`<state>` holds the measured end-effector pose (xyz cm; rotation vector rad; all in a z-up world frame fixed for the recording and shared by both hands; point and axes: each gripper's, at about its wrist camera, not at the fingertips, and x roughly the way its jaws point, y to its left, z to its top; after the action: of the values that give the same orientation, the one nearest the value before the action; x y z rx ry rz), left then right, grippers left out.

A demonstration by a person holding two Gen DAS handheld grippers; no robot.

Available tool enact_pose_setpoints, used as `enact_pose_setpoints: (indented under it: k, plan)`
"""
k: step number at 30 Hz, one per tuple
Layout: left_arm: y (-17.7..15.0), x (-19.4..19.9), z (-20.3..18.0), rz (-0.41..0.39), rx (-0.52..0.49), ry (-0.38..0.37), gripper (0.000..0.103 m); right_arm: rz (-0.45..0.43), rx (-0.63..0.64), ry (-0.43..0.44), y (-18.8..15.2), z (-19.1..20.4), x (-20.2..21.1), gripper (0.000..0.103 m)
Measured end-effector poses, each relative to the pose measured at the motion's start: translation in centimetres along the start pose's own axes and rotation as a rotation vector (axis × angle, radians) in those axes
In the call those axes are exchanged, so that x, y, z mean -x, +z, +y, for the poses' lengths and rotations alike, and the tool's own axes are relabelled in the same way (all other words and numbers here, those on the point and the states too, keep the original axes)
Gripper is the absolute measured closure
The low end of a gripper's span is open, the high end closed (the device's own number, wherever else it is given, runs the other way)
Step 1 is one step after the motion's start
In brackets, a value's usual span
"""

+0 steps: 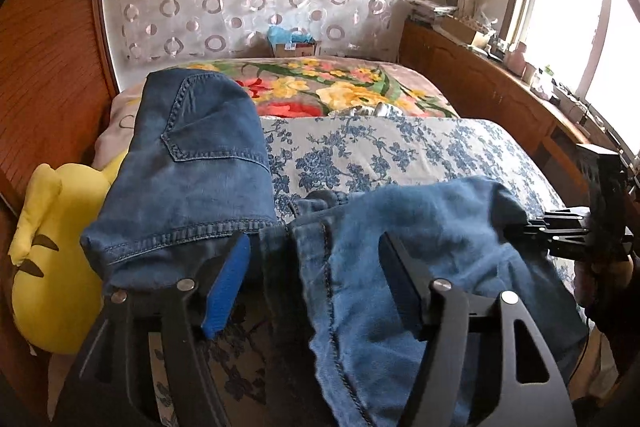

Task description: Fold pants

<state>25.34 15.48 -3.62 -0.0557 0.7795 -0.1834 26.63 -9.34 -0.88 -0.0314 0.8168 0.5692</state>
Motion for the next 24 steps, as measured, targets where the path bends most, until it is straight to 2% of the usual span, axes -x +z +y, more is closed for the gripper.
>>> enact_pose_setpoints:
  k: [8,15,18,22,24]
  plan:
    - [0.6,0.9,-1.2,-0.036,-0.013,-0.003,0.035,-0.119,0.085,0.023,4.0,1.5,4.2,0.096]
    - [1.2,1.3,-3.0,-0.061,-0.013,-0.039,0.035,-0.159,0.160,-0.066,6.8,1.0,6.7,0.096]
    - [1.7,1.1,-4.0,-0.061,-0.021,-0.050,0.035,-0.161,0.146,-0.154,7.8,-0.6,7.2,0.096]
    - [2.1,0.7,-6.0,-0.061,-0.040,-0.083,0.035,-0.131,0.049,-0.272,7.6,-5.6,6.6,0.095]
    - [2.2,0.3,-7.3,-0.058,-0.053,-0.105,0.035,-0.101,-0.005,-0.295,7.0,-7.7,5.9,0.092]
